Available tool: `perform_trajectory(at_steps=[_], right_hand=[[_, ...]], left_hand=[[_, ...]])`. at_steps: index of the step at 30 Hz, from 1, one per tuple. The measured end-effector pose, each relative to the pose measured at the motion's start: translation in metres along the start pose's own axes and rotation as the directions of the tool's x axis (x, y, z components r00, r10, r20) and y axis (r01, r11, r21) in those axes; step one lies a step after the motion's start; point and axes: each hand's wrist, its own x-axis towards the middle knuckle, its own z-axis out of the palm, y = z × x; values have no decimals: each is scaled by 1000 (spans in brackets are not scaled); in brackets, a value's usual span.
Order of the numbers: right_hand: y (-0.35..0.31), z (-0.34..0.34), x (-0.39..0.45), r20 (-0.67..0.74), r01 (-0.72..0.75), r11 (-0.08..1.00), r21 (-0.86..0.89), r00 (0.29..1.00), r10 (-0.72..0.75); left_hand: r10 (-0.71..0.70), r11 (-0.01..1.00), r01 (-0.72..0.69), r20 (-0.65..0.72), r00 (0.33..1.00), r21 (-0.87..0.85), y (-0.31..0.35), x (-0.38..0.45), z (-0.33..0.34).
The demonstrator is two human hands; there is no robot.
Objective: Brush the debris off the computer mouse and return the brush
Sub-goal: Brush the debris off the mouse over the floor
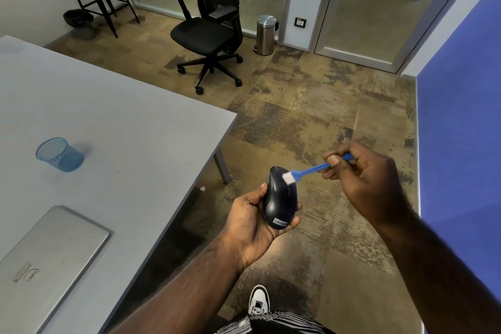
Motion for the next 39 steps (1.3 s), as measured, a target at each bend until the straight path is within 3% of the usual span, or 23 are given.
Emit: perform_trajectory(at_steps=[2, 4, 9, 12, 14, 17, 20, 23, 26, 29, 33, 36, 39], right_hand=[[-2, 0, -4, 70, 14, 998, 67, 997, -18], [-1, 4, -6, 89, 32, 999, 11, 995, -33], [3, 7, 1, -99, -2, 993, -118, 995, -10], [0, 4, 1, -35, -6, 1000, 21, 999, 7], [-3, 6, 0, 18, 22, 1000, -20, 1000, -21], [0, 8, 4, -69, -3, 989, -146, 998, -7], [-4, 5, 8, -119, -26, 996, -83, 993, 16], [-18, 2, 5, 50, 52, 997, 50, 997, -54], [-29, 7, -2, 244, 164, 986, -6, 957, -157], [-27, 12, 0, 213, 233, 959, -163, 957, -196], [-22, 12, 11, 79, 180, 941, -285, 983, -164], [-21, 9, 16, 45, 148, 959, -240, 989, -141], [-25, 6, 14, 181, 173, 978, -115, 972, -151]], left_hand=[[0, 1000, 0, 2, 1000, -2, 0, 0, 1], [1, 1000, -1, 5, 1000, 0, 0, 1, 1], [6, 1000, -6, -7, 1000, -5, 1, 1, -3], [7, 1000, -7, 6, 1000, -4, 1, 1, -2], [15, 1000, -15, 17, 1000, 3, 0, 1, -1], [22, 1000, -22, 49, 999, -5, -1, 1, -3], [28, 1000, -27, 79, 997, -8, -2, 0, -3], [46, 999, -47, 61, 997, 20, -2, 1, -2], [50, 997, -53, 50, 998, 52, -2, 1, 0], [51, 997, -54, 56, 997, 59, -1, 1, 1], [49, 998, -52, 59, 997, 41, -2, 0, -1], [54, 998, -56, 69, 996, 34, -4, -1, -1], [67, 997, -70, 55, 996, 44, -2, -1, 0]])
